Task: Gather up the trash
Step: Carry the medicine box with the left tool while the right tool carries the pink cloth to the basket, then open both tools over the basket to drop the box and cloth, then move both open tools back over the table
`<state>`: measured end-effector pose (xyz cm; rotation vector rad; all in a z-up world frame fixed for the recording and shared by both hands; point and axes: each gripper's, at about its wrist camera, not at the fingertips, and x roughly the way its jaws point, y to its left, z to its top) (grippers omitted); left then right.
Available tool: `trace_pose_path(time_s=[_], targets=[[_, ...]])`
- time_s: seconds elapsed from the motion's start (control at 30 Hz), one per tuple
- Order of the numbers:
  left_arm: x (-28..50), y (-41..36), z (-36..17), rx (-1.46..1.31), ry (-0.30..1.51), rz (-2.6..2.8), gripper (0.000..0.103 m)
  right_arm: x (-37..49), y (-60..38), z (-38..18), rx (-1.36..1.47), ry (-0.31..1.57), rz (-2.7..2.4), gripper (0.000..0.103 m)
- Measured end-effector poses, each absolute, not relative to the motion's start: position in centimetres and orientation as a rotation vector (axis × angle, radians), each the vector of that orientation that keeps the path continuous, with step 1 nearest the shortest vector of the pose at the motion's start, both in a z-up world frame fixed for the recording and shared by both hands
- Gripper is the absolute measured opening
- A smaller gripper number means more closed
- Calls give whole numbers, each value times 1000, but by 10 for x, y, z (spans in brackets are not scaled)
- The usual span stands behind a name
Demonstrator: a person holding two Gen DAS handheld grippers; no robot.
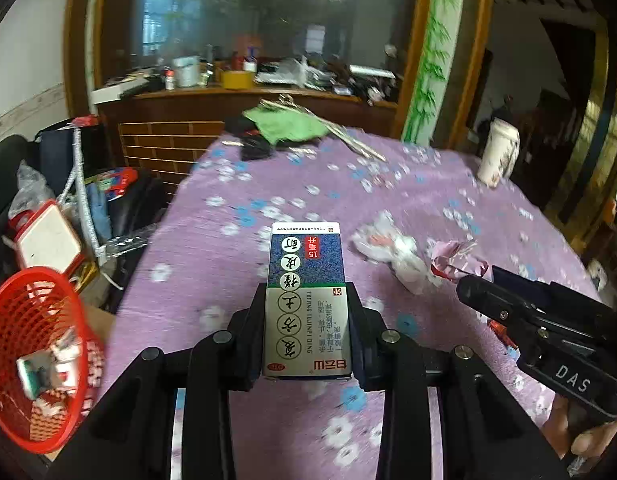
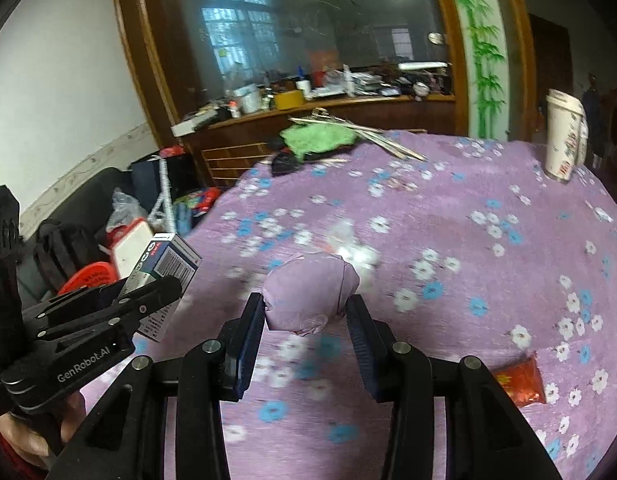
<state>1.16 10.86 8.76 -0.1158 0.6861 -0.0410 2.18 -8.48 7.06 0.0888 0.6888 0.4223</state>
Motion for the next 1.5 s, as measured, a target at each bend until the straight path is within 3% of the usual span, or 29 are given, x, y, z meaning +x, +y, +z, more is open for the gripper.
trace_pose_path(time_s=[0.37, 0.77, 0.8, 0.9, 1.13, 1.5], targets=[[-54, 229, 107, -187, 640, 136, 33, -1, 30, 98, 20, 702, 641, 46], [-100, 349, 64, -280, 726, 321, 33, -3, 179, 75, -25, 817, 869, 48], [-100, 354, 62, -291, 731, 329, 35, 0, 185, 73, -17, 828, 879, 49], [-104, 363, 62, -323, 725, 345, 56, 8, 199, 67, 9, 853, 894, 54], [-97, 340, 71, -284, 705, 309, 57, 1, 151, 75, 28, 788, 834, 55], [-54, 218, 87, -161, 730, 109, 60, 0, -41, 70, 146, 781, 533, 55]])
